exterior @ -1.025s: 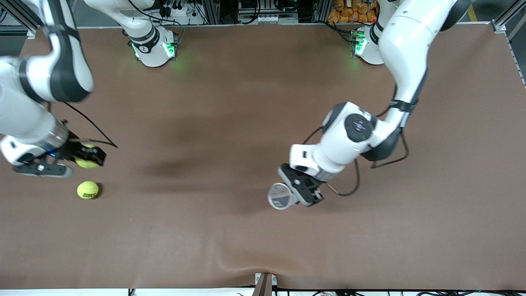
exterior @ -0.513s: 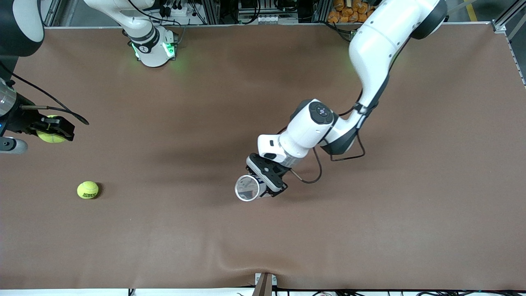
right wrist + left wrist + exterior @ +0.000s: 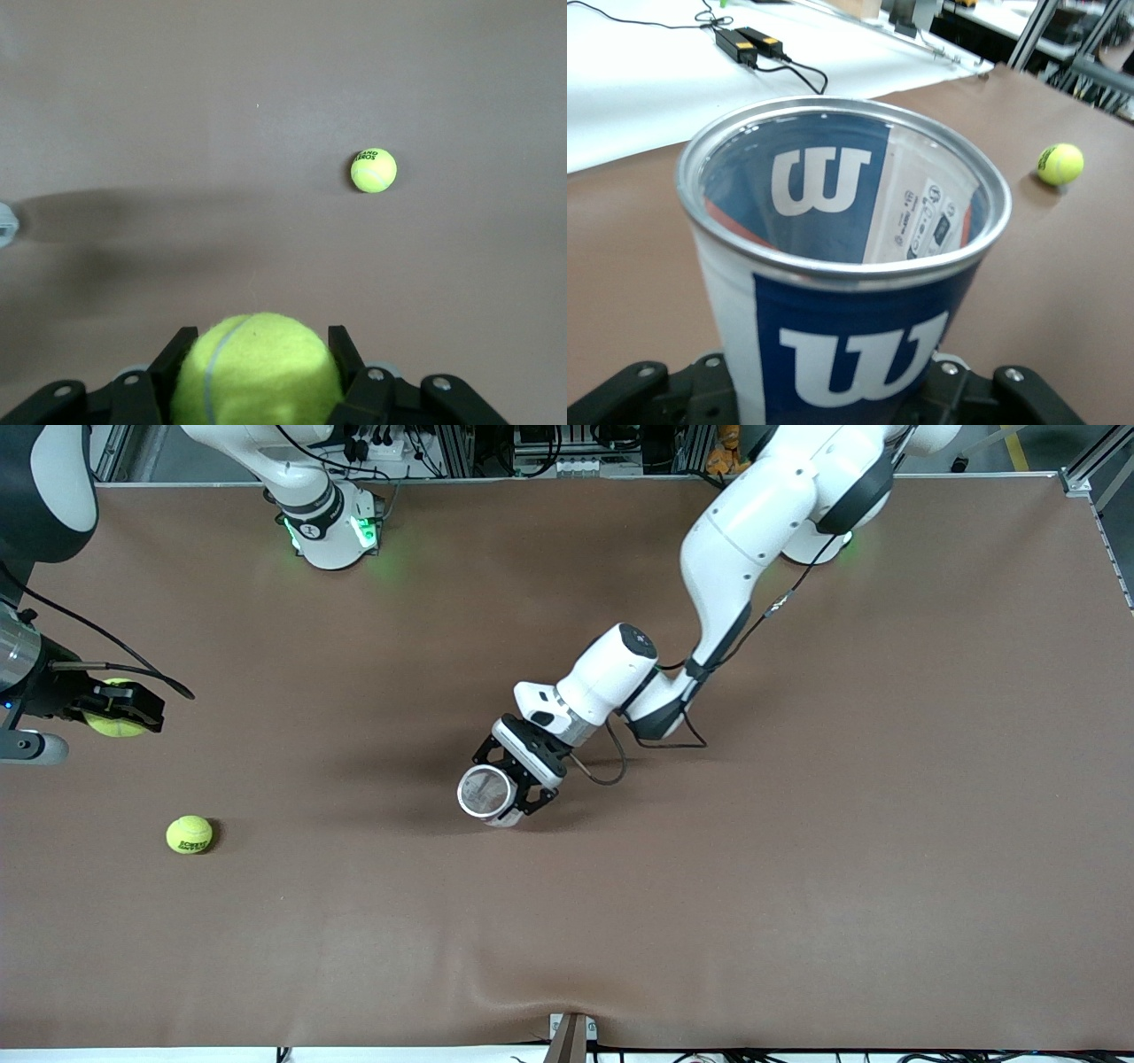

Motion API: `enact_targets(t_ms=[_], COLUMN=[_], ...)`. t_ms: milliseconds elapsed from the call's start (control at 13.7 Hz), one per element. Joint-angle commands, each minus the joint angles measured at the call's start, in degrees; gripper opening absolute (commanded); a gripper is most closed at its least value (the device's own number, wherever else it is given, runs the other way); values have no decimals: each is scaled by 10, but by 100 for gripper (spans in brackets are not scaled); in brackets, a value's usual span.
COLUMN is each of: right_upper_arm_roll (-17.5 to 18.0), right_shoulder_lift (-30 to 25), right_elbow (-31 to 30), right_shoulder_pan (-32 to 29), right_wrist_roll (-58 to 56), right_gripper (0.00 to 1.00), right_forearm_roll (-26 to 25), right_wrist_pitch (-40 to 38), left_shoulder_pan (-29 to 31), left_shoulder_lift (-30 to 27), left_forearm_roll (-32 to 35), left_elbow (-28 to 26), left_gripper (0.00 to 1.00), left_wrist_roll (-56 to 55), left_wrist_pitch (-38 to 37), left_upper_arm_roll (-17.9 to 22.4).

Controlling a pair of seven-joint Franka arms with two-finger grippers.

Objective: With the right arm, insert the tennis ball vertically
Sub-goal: 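Lift the can upright with the left gripper while the right gripper lifts the ball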

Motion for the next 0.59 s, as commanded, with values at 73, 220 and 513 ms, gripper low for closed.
enact_targets(t_ms=[73, 220, 513], right_upper_arm_roll=[0, 0, 0], right_shoulder_lift=[6, 6, 12], right_elbow=[16, 15, 16], right_shoulder_pan=[-4, -4, -3], right_wrist_roll=[-8, -8, -3], right_gripper=[0, 0, 0], right_forearm_roll=[7, 7, 26], right_wrist_pitch=[-11, -11, 0], left_shoulder_pan=[-64, -95, -105], left_shoulder_lift=[18, 29, 41], left_forearm_roll=[-68, -96, -102], left_elbow=[9, 11, 12], left_gripper=[61, 61, 61], left_wrist_roll=[-9, -9, -8], left_wrist_pitch=[55, 64, 63], left_upper_arm_roll=[48, 78, 87])
